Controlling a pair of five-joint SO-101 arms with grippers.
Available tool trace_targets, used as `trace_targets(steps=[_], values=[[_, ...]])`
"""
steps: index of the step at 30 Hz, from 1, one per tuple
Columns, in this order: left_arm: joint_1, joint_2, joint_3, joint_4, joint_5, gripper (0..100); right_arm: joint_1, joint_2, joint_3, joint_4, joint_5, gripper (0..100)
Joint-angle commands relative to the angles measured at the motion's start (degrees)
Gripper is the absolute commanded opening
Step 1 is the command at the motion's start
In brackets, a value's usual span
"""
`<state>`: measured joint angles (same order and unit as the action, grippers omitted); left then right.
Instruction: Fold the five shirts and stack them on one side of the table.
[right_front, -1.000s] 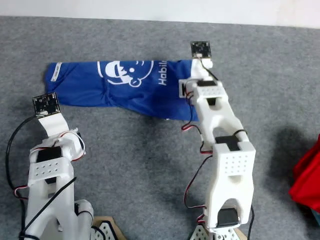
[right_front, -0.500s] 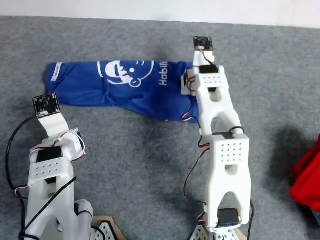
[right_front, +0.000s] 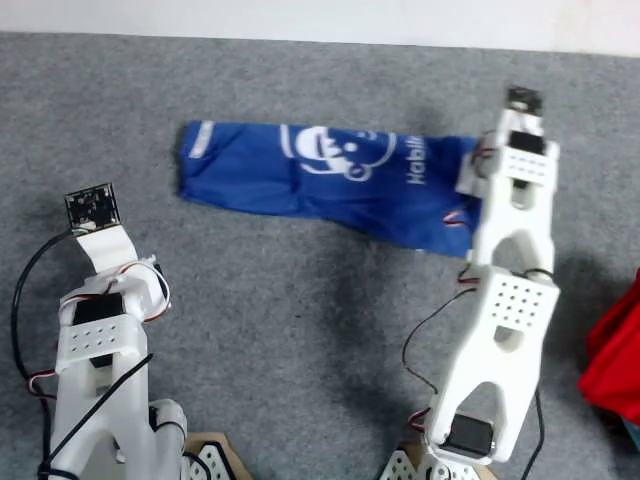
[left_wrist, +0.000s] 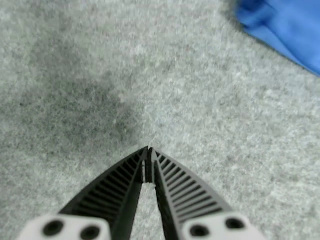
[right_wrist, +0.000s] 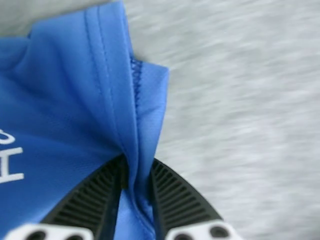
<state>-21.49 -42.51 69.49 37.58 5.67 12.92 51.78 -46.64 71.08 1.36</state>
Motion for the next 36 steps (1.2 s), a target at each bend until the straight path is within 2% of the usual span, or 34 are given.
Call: trace_targets(steps=[1, 4, 7, 12, 16, 20, 25, 32, 36], values=[[-0.9, -1.1, -0.2, -1.2, 0.4, 1, 5.5, -1.2, -8.1, 0.7, 2.9, 0.7], [-0.8, -1.1, -0.2, -1.2, 0.4, 1, 5.9, -1.2, -15.9, 5.1, 4.8, 0.7], [-0.9, -1.1, -0.2, -1.2, 0.4, 1, 2.7, -1.1, -23.3, 9.8, 5.4, 0.7], [-1.0, -1.1, -0.2, -1.4, 0.4, 1, -10.2, -0.8, -31.6, 16.1, 5.2, 0.7], [-2.0, -1.1, -0.2, -1.9, 0.4, 1, -22.7, -0.7, -33.3, 16.7, 5.2, 0.7], [-2.5, -1.1, -0.2, -1.9, 0.4, 1, -32.7, 0.0, -32.7, 10.3, 5.1, 0.7], [-2.5, -1.1, -0.2, -1.9, 0.4, 1, -41.3, 5.7, -31.5, -2.9, 5.4, 0.7], [-2.2, -1.1, -0.1, -2.0, 0.4, 1, -45.8, 13.3, -31.8, -16.5, 5.2, 0.7], [-2.2, -1.1, -0.1, -2.0, 0.4, 1, -47.6, 14.9, -31.8, -19.2, 5.2, 0.7]])
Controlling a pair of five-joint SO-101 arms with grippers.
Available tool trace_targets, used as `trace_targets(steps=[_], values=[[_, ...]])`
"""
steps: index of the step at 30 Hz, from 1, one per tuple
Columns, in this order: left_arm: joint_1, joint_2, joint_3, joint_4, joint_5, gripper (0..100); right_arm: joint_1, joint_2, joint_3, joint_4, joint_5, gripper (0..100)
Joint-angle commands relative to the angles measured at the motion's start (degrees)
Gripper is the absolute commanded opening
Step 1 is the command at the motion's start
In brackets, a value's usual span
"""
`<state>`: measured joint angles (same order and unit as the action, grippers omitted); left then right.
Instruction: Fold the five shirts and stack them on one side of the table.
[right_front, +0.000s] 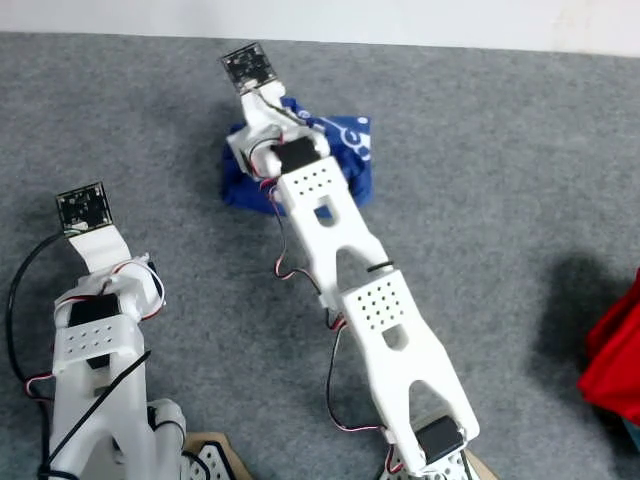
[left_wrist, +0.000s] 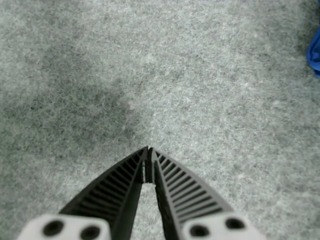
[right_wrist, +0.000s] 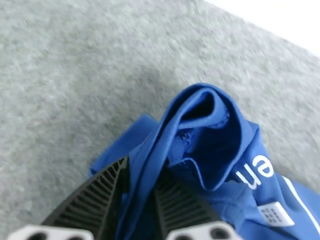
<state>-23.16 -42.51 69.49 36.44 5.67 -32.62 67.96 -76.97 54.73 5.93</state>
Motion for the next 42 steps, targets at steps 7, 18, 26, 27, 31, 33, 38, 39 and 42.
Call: trace_targets(steps=[7, 18, 26, 27, 31, 33, 38, 39, 42], values=[[-0.6, -1.1, -0.1, -0.9, 0.4, 1, -3.7, -1.2, -1.5, -2.5, 0.6, 6.0], [-0.5, -1.1, 0.5, -2.3, 0.4, 1, -3.8, -5.8, -12.2, 12.0, 0.6, 20.2], [-0.7, -1.1, 0.4, -2.5, 0.4, 1, 8.5, -12.6, -24.3, 26.1, 0.5, 18.7], [-0.7, -0.8, 0.3, -2.5, 0.4, 1, 10.8, -13.3, -23.5, 26.2, 0.2, 16.4], [-0.7, 6.5, -3.3, -2.5, 0.5, 1, 16.2, -13.6, -19.3, 28.3, -8.5, 3.7], [-0.8, 13.6, -7.0, -2.5, 0.5, 1, 16.1, -13.6, -16.1, 29.6, -9.5, 2.2], [-1.6, 33.2, -20.1, 1.2, 0.5, 1, 14.7, -13.5, -8.7, 22.5, -9.6, 5.1], [-2.0, 35.4, -23.2, 4.1, 0.5, 1, 14.5, -13.5, -6.9, 19.7, -9.7, 5.2], [-2.2, 39.6, -27.7, 8.8, 0.5, 1, 13.8, -13.5, -0.5, 10.2, -9.6, 5.2]])
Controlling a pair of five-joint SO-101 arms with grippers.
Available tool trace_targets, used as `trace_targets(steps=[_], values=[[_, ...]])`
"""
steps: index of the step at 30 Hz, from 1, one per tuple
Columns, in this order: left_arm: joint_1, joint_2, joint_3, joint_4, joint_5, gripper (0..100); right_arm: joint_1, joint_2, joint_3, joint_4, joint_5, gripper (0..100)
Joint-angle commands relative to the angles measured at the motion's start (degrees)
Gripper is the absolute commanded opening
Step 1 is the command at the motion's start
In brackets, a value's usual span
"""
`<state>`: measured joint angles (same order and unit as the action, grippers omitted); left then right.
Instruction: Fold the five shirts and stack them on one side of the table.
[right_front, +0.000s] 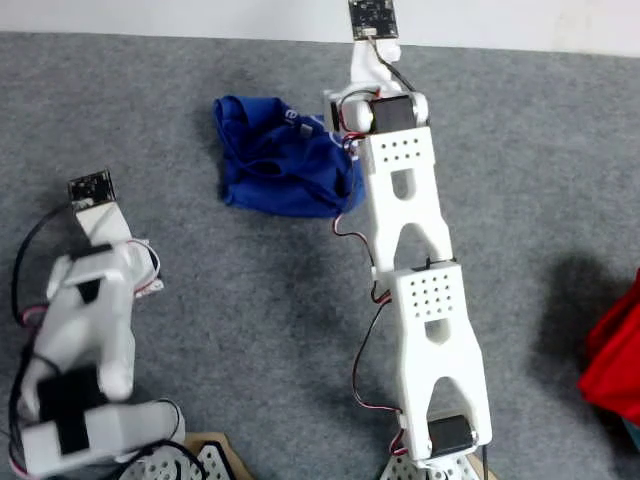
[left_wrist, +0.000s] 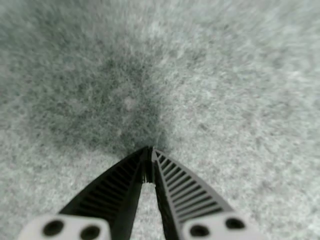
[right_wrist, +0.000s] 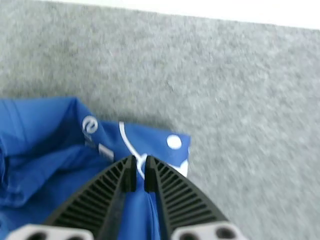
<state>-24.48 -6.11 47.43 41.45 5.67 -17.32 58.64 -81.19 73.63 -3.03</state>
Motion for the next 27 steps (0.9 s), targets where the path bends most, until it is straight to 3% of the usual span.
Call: trace_targets(steps=[1, 6, 15, 27], values=[[-0.9, 3.6, -6.1, 4.0, 0.5, 1, -1.8, -4.2, 6.1, -12.3, -0.6, 5.2], [-1.5, 3.6, -6.2, 4.0, 0.5, 1, -4.7, -4.2, 17.5, -26.4, -0.6, 5.5], [-1.5, 3.6, -6.2, 4.0, 0.5, 1, -9.6, -4.2, 20.2, -33.0, -0.4, 5.5], [-1.5, 3.6, -6.2, 4.0, 0.5, 1, -12.4, -4.8, 24.4, -14.5, -0.4, 5.1]])
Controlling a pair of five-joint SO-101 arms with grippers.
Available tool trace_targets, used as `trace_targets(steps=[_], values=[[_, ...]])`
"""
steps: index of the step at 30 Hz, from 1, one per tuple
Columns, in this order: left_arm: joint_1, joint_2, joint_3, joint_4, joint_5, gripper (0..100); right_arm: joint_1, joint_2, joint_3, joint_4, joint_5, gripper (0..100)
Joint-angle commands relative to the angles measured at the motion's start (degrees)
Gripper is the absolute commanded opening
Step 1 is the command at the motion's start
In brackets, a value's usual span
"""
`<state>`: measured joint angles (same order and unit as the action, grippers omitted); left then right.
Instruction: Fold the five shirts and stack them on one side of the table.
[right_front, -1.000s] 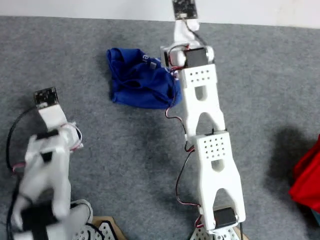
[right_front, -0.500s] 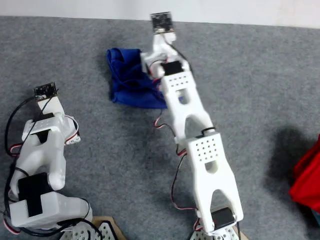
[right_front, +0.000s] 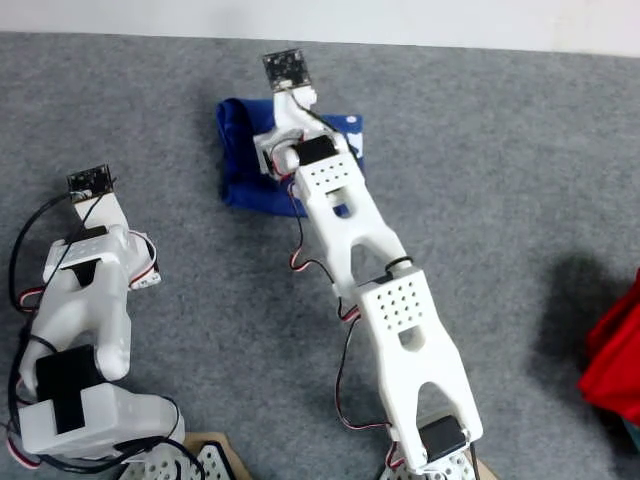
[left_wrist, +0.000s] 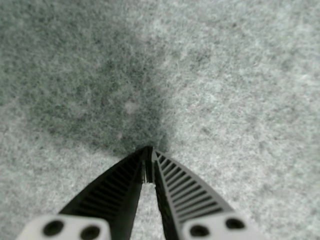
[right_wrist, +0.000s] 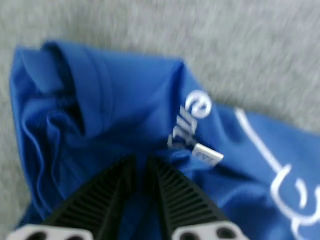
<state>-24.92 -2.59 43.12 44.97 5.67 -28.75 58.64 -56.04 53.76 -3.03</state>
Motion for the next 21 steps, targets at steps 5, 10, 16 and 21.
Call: trace_targets(steps=[5, 10, 16, 21], values=[[-1.1, 0.1, -1.9, 0.4, 0.5, 1, -2.4, -4.4, -6.9, 15.4, -0.9, 5.1], [-1.1, 0.1, -1.9, 0.4, 0.5, 1, -7.4, -4.4, -12.6, 24.7, -1.0, 5.1], [-1.1, 0.1, -1.9, 0.4, 0.5, 1, -15.4, -4.4, -23.1, 35.3, -1.0, 5.1], [-1.1, 0.1, -1.9, 0.4, 0.5, 1, -19.6, -4.3, -29.6, 41.5, -1.0, 5.1]])
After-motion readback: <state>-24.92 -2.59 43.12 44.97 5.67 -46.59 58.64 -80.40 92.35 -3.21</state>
